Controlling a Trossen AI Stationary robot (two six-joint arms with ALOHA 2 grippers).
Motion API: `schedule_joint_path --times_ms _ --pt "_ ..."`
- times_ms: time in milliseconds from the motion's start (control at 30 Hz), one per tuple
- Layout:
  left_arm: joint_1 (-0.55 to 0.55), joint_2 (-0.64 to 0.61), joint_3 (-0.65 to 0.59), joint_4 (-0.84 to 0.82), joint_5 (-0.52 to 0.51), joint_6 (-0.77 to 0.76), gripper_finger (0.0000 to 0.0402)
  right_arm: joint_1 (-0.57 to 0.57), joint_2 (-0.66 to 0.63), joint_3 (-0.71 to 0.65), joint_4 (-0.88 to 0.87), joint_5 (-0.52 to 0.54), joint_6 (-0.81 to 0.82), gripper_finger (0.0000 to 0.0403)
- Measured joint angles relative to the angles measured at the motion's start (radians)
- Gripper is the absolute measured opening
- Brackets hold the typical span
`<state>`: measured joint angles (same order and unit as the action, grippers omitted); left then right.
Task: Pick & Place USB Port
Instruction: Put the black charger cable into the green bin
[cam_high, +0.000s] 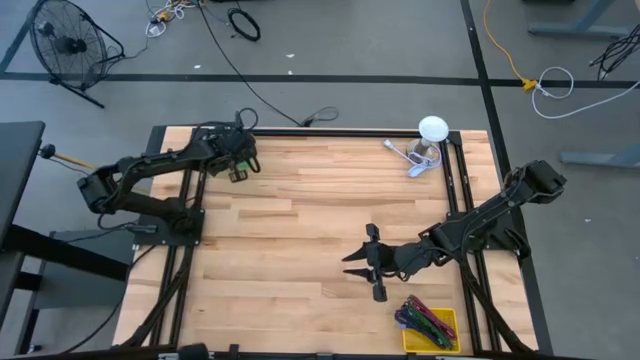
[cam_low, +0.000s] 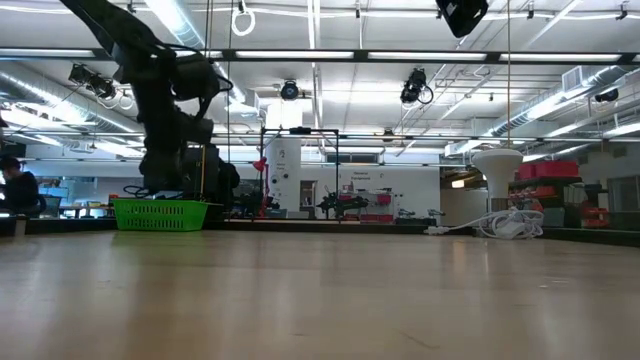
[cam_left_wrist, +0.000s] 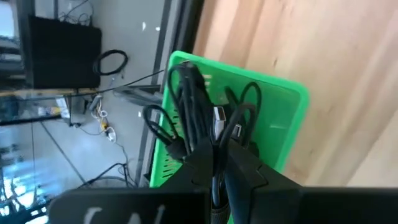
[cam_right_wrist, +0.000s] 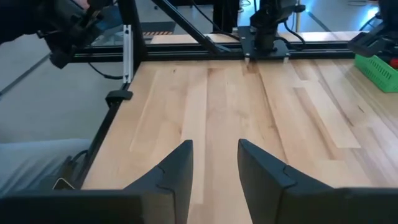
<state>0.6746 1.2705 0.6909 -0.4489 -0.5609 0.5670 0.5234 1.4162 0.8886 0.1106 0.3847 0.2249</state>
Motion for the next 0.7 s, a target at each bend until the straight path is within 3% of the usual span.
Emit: schedule_joint_path --times_ms 367,700 --pt "0.098 0.0 0.0 0.015 0.085 0.021 0.003 0.001 0.0 0.0 -0.002 -0.011 0.002 0.0127" --pt "0.103 0.0 0.0 0.023 0.115 -0.015 0.0045 0.001 0.0 -0.001 -0.01 -0.011 0.002 0.0127"
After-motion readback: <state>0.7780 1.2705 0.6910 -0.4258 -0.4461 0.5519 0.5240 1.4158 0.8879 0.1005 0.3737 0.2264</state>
